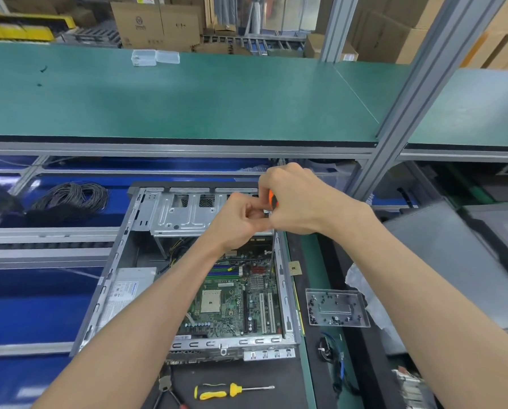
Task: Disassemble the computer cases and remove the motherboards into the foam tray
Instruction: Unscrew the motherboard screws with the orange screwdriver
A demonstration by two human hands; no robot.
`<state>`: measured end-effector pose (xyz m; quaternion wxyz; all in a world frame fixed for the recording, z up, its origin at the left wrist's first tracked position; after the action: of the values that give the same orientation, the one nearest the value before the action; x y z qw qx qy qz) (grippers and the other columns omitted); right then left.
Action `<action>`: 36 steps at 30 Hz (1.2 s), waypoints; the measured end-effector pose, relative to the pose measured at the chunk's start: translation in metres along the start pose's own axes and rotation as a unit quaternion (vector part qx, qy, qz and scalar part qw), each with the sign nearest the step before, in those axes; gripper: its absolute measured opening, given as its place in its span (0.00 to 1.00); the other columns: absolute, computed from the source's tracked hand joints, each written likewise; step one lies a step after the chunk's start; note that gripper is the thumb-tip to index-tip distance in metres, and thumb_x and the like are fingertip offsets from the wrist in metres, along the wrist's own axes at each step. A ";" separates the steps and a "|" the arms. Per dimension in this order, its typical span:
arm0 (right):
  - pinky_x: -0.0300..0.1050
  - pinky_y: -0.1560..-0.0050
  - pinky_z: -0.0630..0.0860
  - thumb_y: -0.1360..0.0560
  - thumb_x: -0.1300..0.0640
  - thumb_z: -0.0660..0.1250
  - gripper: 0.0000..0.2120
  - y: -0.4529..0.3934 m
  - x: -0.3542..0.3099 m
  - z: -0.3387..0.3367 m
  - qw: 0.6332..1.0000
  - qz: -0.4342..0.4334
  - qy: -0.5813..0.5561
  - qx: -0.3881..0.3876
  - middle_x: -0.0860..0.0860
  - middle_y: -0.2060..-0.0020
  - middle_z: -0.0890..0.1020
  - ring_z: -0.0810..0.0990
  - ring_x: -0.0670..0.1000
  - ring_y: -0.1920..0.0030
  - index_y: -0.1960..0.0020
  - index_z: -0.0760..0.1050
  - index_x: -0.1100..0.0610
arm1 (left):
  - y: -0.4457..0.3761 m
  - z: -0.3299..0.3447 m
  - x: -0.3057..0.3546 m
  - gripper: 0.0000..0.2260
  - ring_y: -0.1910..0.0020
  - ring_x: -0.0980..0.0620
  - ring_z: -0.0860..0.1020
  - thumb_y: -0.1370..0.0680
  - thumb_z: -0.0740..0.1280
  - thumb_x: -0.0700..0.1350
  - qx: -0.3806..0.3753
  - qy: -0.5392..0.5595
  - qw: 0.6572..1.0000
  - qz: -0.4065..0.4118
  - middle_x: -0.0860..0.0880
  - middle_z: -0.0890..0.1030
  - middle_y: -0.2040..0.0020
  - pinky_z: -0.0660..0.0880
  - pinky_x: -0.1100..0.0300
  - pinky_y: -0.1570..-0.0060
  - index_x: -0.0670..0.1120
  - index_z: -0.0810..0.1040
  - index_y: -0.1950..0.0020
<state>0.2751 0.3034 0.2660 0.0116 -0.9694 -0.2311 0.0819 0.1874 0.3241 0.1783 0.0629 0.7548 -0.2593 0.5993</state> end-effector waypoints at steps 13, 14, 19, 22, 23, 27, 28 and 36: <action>0.51 0.61 0.69 0.24 0.56 0.64 0.05 -0.009 0.010 0.006 0.995 0.073 0.066 0.026 0.52 0.64 0.68 0.71 0.59 0.59 0.51 0.73 0.58 | -0.001 0.008 -0.013 0.14 0.72 0.56 0.65 0.36 0.81 0.47 0.167 -0.008 0.984 -0.056 0.51 0.74 0.72 0.62 0.62 0.70 0.51 0.77 0.62; 0.51 0.59 0.71 0.25 0.56 0.64 0.06 -0.010 0.009 0.006 0.997 0.056 0.058 0.015 0.53 0.60 0.72 0.73 0.59 0.57 0.51 0.75 0.58 | -0.001 0.008 -0.013 0.15 0.71 0.52 0.65 0.36 0.81 0.48 0.150 -0.008 0.987 -0.058 0.49 0.75 0.71 0.61 0.60 0.69 0.49 0.77 0.58; 0.45 0.59 0.64 0.31 0.61 0.66 0.10 -0.004 0.000 0.000 0.999 -0.009 -0.012 -0.031 0.48 0.56 0.79 0.73 0.51 0.56 0.53 0.80 0.51 | -0.001 0.006 -0.004 0.09 0.74 0.56 0.57 0.29 0.71 0.40 0.007 0.039 0.999 -0.021 0.53 0.62 0.74 0.55 0.66 0.73 0.50 0.73 0.64; 0.47 0.59 0.73 0.32 0.54 0.67 0.06 0.000 -0.001 0.000 0.999 -0.013 -0.032 -0.035 0.44 0.56 0.78 0.76 0.51 0.55 0.56 0.78 0.45 | 0.000 0.003 -0.004 0.15 0.74 0.57 0.56 0.31 0.72 0.42 0.014 0.014 0.999 -0.030 0.56 0.61 0.75 0.55 0.67 0.73 0.54 0.70 0.72; 0.48 0.59 0.73 0.32 0.50 0.66 0.06 0.000 -0.001 -0.001 0.999 -0.005 -0.027 -0.020 0.44 0.56 0.77 0.77 0.52 0.55 0.56 0.77 0.46 | 0.000 0.000 -0.005 0.18 0.74 0.57 0.55 0.33 0.73 0.43 0.033 0.003 0.999 -0.038 0.58 0.60 0.77 0.54 0.68 0.74 0.54 0.67 0.76; 0.49 0.60 0.64 0.24 0.42 0.60 0.13 -0.003 0.001 0.001 0.995 0.045 0.065 0.066 0.48 0.56 0.75 0.73 0.58 0.59 0.52 0.76 0.49 | -0.003 -0.002 -0.005 0.15 0.77 0.57 0.59 0.39 0.72 0.51 0.118 -0.059 0.990 -0.049 0.57 0.66 0.80 0.56 0.69 0.77 0.51 0.67 0.77; 0.50 0.60 0.64 0.22 0.41 0.58 0.15 -0.005 -0.002 0.002 0.991 0.050 0.096 0.078 0.51 0.55 0.76 0.73 0.59 0.59 0.50 0.76 0.51 | -0.004 -0.001 -0.003 0.12 0.78 0.58 0.61 0.39 0.69 0.52 0.132 -0.075 0.988 -0.039 0.58 0.69 0.80 0.56 0.70 0.77 0.51 0.67 0.76; 0.50 0.57 0.69 0.24 0.57 0.62 0.13 -0.015 -0.004 0.012 0.998 0.001 0.038 0.040 0.54 0.52 0.79 0.77 0.59 0.53 0.40 0.72 0.57 | -0.004 0.001 0.002 0.05 0.76 0.62 0.69 0.36 0.68 0.50 0.085 -0.043 0.995 -0.033 0.61 0.73 0.76 0.61 0.72 0.77 0.58 0.72 0.70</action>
<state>0.2625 0.3150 0.2559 0.0592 -0.9707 -0.2264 0.0538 0.1905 0.3261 0.1806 0.0069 0.7908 -0.1846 0.5835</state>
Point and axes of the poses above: each hand's wrist, its own y-axis away from the middle knuckle, its own z-axis out of the palm, x = y × z, the point moved 6 cm from there along -y, towards the middle knuckle
